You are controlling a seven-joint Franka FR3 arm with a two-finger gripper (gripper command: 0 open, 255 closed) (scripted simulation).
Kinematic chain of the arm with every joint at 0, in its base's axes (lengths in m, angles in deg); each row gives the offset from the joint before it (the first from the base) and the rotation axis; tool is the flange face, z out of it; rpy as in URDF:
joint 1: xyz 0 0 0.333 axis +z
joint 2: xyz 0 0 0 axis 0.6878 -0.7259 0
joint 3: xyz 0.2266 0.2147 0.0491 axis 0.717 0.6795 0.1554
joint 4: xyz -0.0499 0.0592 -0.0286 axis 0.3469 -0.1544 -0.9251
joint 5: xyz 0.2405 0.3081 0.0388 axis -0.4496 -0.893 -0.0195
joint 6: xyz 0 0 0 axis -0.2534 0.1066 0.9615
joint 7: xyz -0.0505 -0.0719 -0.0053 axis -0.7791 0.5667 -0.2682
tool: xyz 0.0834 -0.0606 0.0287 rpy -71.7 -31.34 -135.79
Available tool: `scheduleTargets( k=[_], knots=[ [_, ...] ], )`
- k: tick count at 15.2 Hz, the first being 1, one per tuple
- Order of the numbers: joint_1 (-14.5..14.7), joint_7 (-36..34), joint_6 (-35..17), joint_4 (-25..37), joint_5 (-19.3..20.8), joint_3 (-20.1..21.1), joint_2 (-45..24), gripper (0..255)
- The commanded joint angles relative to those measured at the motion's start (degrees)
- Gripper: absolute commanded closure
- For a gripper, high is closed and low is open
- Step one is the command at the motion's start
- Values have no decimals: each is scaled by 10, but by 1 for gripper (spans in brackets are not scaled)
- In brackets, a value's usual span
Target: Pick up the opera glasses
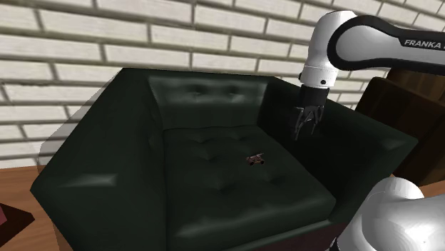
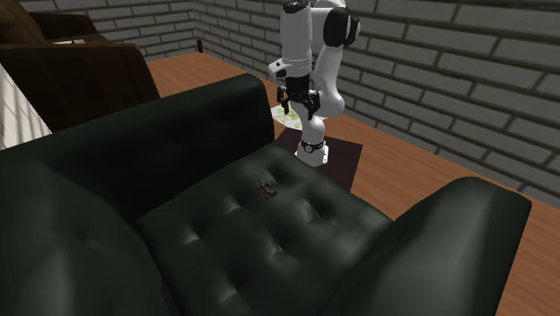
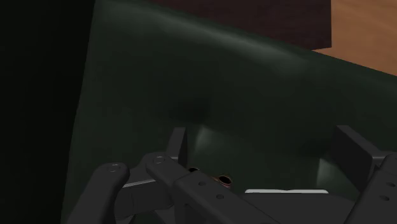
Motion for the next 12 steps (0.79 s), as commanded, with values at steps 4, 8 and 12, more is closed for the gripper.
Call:
scheduleTargets(
  k=[4,8,12],
  knots=[
    [7,38,-76,-42,19,-7,-14,0],
    [14,84,-182,-87,44,-17,-49,0],
    [21,126,-294,-117,67,-27,-102,0]
  ],
)
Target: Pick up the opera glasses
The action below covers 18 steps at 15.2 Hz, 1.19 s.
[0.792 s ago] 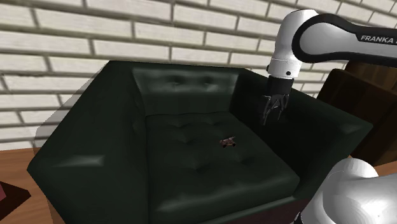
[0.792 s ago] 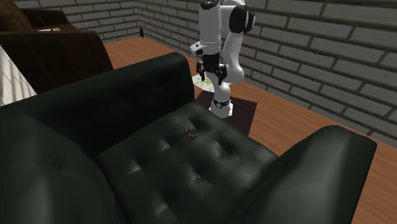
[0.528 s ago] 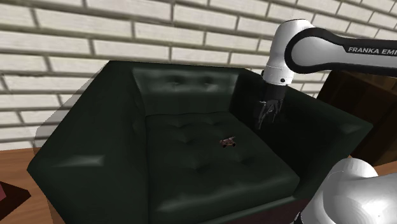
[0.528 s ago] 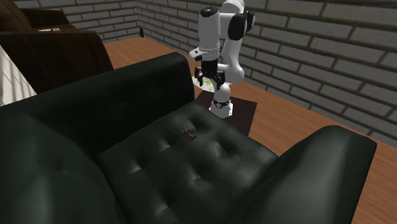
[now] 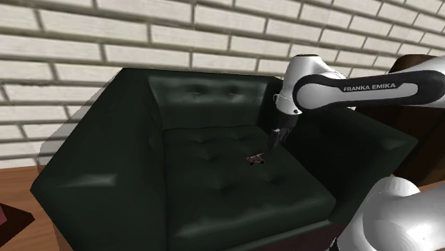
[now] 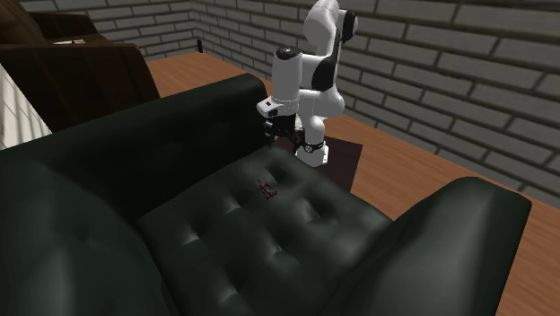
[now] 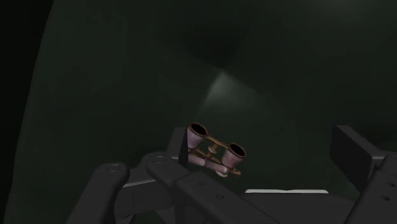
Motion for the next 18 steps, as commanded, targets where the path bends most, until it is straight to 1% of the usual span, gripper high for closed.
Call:
scheduleTargets(
  k=[1,5,10,18],
  knots=[
    [4,19,-56,-13,10,-3,-26,0],
    [9,56,-169,-22,32,-12,-100,0],
    [14,97,-302,-10,58,-22,-207,0],
    [10,87,-372,-32,69,-22,-255,0]
  ],
)
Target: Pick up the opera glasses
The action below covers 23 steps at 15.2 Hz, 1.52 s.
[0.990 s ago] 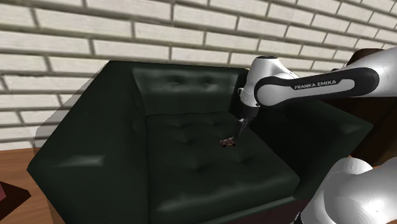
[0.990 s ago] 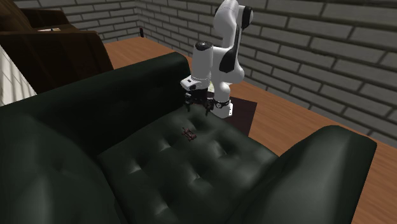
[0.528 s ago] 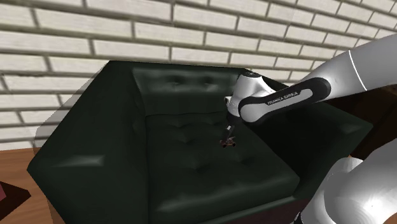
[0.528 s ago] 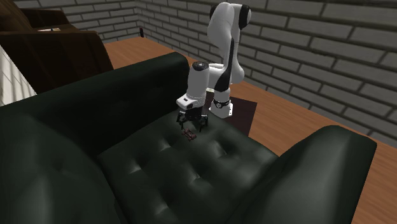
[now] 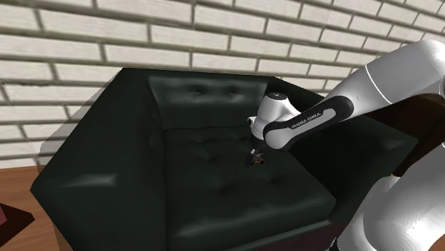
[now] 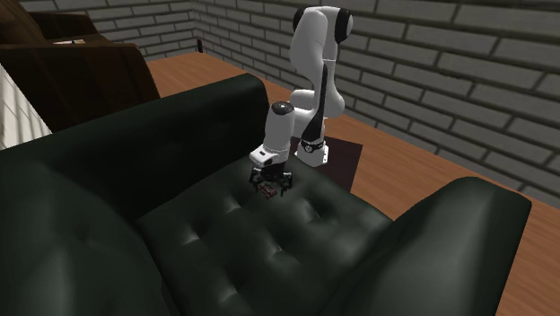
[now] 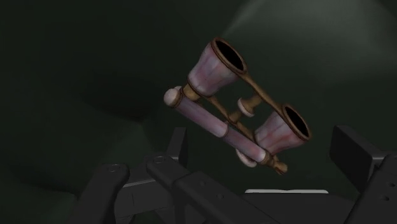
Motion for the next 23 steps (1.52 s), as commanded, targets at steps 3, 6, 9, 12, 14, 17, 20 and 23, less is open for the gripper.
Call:
scheduleTargets(
  k=[3,6,9,12,14,17,20,23],
  knots=[
    [0,-2,-8,-3,1,1,-4,255],
    [0,-2,-8,-4,1,1,-4,255],
    [0,-2,-8,-4,1,1,-4,255],
    [1,-1,2,-1,0,1,4,255],
    [2,2,21,4,-3,1,17,255],
    [3,7,48,13,-7,1,36,255],
    [5,10,76,23,-10,1,53,255],
    [6,14,103,35,-13,2,69,255]
  ],
)
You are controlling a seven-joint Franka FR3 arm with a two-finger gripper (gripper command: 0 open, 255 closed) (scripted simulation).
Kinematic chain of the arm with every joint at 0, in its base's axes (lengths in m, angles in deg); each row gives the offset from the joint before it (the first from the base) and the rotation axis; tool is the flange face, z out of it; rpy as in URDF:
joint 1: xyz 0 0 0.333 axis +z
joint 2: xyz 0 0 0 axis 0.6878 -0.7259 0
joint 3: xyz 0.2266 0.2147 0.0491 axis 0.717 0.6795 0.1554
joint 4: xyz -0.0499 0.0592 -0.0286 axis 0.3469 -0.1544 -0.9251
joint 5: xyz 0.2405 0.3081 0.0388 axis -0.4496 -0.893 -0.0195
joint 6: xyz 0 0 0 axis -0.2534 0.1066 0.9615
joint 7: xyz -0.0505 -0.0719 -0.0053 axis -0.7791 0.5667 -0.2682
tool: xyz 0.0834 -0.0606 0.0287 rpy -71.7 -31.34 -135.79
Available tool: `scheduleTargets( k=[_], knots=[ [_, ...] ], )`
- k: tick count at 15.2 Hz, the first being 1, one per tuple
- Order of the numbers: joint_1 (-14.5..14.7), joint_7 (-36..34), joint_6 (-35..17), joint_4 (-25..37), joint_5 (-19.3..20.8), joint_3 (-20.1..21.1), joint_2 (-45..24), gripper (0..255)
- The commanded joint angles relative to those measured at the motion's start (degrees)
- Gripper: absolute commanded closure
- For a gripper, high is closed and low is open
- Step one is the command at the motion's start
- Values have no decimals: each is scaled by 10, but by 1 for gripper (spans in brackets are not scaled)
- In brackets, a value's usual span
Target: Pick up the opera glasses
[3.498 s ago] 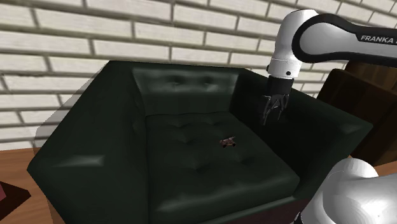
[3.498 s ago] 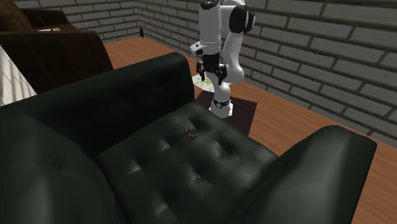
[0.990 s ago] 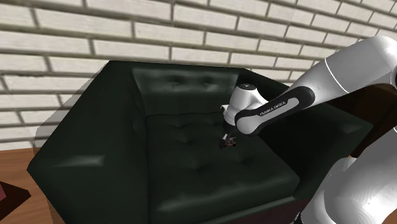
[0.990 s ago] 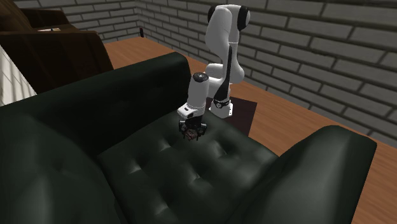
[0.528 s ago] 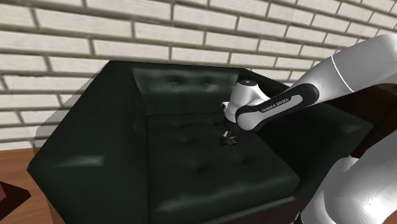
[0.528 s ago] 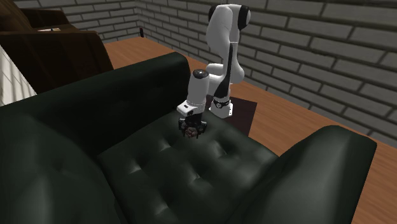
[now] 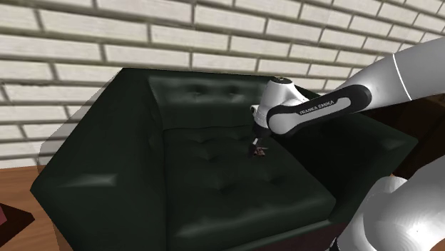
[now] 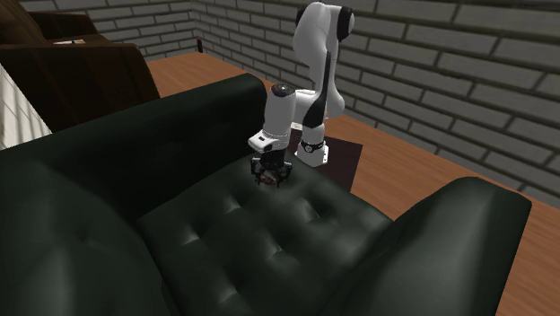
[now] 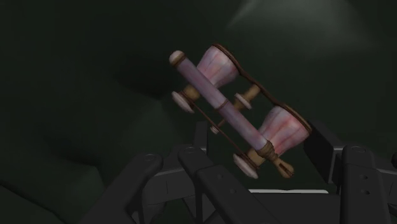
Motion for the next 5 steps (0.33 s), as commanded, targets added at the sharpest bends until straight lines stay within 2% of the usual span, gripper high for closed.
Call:
scheduleTargets(
  k=[1,5],
  knots=[
    [1,2,18,8,-2,1,9,255],
    [2,4,37,17,-4,1,19,255]
  ],
)
